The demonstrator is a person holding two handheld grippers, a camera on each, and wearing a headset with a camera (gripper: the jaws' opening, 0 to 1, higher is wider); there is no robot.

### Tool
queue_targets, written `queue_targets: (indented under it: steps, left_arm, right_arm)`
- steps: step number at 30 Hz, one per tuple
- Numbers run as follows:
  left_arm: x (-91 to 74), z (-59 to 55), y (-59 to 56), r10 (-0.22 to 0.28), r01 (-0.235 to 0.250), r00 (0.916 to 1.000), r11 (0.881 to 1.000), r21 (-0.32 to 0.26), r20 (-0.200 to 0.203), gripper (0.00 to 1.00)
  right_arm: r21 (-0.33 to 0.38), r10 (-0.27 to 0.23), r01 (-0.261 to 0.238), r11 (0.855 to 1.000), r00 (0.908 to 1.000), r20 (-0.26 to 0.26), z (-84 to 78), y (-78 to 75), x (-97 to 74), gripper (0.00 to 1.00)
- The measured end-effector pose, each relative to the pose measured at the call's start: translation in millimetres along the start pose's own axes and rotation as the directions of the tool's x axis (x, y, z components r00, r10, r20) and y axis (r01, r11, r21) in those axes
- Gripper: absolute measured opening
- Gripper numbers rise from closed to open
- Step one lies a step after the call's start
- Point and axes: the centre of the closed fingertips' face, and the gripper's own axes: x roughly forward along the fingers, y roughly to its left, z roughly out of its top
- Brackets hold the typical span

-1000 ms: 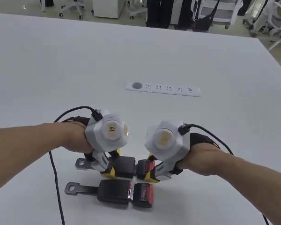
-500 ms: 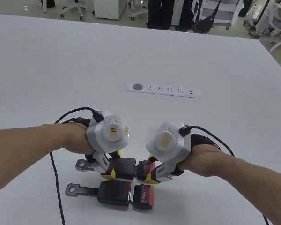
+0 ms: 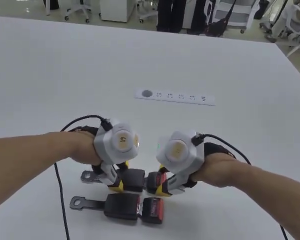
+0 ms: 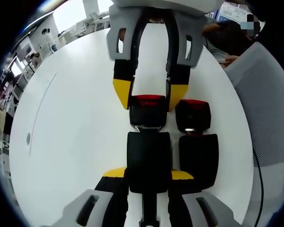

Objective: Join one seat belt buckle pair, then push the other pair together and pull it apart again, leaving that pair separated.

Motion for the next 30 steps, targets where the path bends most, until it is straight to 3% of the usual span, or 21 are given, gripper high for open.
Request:
queue_targets:
  steps: [8,12,30]
  left_arm:
    - [0.0,0.9,-0.7,-0.001,0.001,0.9998,1.000,-0.003,-0.021,0.32]
    - [-1.1,2.0,-2.6,-0.001,0.001,0.9995,1.000,-0.002,-0.032,0.32]
    - [-3.5,3.7,-3.0,-0.001,0.001,0.9995,1.000,-0.013,-0.032,0.32]
  right_arm:
    - [-0.006,0.006,-0.006,1.000,0.9998,-0.019,-11.6,-2.8,-4.2,0.27]
    - [-0.017,0.008,-0.009,1.000,0.9997,-0.021,-10.0,1.9,-3.3,0.28]
    - [-0.025,0.016,-0.017,1.000,0.9991,-0.039,-20.0,0.6,-9.6,0.28]
